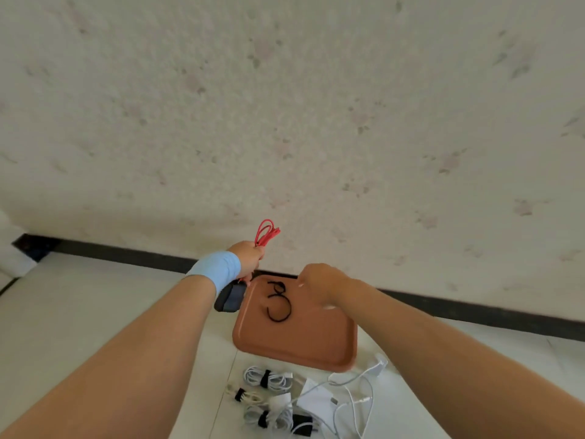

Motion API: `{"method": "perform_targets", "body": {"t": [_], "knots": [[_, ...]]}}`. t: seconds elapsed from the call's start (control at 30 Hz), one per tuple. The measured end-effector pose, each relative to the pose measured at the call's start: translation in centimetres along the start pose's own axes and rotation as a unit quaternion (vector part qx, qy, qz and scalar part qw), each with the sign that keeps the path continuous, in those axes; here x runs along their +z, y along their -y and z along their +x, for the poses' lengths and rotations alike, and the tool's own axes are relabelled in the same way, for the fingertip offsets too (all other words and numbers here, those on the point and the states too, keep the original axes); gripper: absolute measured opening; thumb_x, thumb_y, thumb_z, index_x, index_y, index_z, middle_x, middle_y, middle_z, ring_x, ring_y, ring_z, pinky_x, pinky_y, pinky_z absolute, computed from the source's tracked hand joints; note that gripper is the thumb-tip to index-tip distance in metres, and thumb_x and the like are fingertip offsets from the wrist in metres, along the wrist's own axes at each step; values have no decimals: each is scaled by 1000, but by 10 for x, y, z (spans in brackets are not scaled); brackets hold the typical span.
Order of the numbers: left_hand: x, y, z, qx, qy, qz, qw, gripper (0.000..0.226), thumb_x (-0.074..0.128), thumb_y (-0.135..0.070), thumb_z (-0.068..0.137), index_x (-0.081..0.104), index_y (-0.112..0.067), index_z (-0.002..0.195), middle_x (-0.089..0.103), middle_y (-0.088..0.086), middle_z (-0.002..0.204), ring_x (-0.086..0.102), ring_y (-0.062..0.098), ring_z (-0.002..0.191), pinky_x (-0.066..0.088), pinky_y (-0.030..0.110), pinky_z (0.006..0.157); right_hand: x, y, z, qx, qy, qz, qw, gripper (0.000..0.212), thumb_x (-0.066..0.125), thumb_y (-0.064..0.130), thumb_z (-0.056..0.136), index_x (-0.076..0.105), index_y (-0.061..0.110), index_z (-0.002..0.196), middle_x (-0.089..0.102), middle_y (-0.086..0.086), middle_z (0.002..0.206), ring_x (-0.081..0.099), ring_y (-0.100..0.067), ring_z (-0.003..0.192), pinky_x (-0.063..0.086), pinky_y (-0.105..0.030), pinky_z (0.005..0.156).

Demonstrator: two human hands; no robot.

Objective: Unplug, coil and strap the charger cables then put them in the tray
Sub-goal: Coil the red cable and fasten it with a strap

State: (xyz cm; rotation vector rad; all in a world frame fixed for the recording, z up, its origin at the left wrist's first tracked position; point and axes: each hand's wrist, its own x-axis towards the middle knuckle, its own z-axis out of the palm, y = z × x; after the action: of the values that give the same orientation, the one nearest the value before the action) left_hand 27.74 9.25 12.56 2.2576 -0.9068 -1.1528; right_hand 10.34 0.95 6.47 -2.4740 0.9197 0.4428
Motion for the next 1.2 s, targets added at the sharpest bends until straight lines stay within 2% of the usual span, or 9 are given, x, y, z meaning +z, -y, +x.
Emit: {"method": "perform_targets", "body": {"t": [0.23, 0.33, 0.43, 0.5, 0.6, 0.73, 0.87, 1.07, 1.2], "knots": [[16, 43, 58, -48, -14, 112, 992, 33, 37, -32, 104, 47, -11, 80, 41, 5, 65, 37, 19, 54, 29, 28, 50, 61, -15, 77, -81, -31, -152, 985, 42, 52, 34, 101, 48, 15, 137, 60, -4, 128, 65, -30, 103, 47, -38, 70], [21, 50, 76, -37, -2, 154, 987, 37, 35, -32, 105, 45, -13, 75, 39, 5, 66, 35, 19, 55, 28, 29, 52, 76, -20, 99, -144, -41, -260, 954, 52, 58, 41, 99, 51, 20, 145, 48, 7, 147, 62, -20, 106, 49, -33, 69], [24, 54, 86, -35, 7, 174, 984, 34, 34, -33, 105, 53, -9, 90, 43, 5, 69, 40, 20, 59, 32, 30, 57, 88, -26, 119, -150, -13, -282, 947, 47, 64, 38, 96, 59, 21, 139, 35, 11, 158, 59, -20, 118, 54, -34, 79], [27, 57, 90, -36, 22, 179, 983, 36, 33, -35, 106, 57, -7, 107, 49, 7, 78, 47, 22, 68, 37, 31, 66, 90, -29, 125, -143, -2, -279, 949, 48, 61, 33, 97, 55, 21, 143, 34, 11, 159, 60, -22, 120, 55, -38, 84], [31, 63, 95, -39, 30, 182, 982, 39, 34, -37, 105, 56, -7, 119, 55, 15, 98, 56, 31, 88, 41, 33, 79, 85, -27, 126, -133, 1, -253, 958, 41, 60, 31, 97, 58, 19, 135, 54, 4, 139, 64, -25, 108, 52, -37, 81], [32, 63, 89, -24, 36, 194, 980, 27, 48, -34, 99, 52, -13, 83, 46, 5, 70, 44, 21, 64, 36, 29, 63, 76, -23, 125, -79, -7, -132, 988, 15, 56, 23, 94, 65, 14, 102, 66, -5, 101, 66, -33, 90, 56, -39, 74], [26, 57, 82, -32, 46, 189, 980, 32, 58, -28, 92, 41, -16, 68, 40, 2, 66, 39, 17, 58, 34, 27, 58, 68, -24, 120, -57, 1, -59, 997, 25, 53, 14, 95, 70, 13, 114, 62, -8, 122, 63, -32, 102, 55, -43, 87], [31, 50, 86, -35, 40, 189, 980, 31, 56, -24, 94, 42, -16, 68, 40, 2, 64, 38, 17, 57, 34, 25, 55, 80, -17, 124, -61, 11, 7, 998, 52, 46, 13, 99, 55, 41, 141, 44, -2, 128, 53, -23, 98, 47, -34, 83], [34, 52, 91, -37, 35, 201, 978, 33, 55, -28, 95, 40, -16, 68, 39, 1, 64, 37, 17, 56, 33, 26, 54, 87, -12, 124, -57, 17, -17, 998, 39, 44, 10, 101, 61, 17, 135, 57, -6, 135, 59, -27, 114, 45, -28, 83]]}}
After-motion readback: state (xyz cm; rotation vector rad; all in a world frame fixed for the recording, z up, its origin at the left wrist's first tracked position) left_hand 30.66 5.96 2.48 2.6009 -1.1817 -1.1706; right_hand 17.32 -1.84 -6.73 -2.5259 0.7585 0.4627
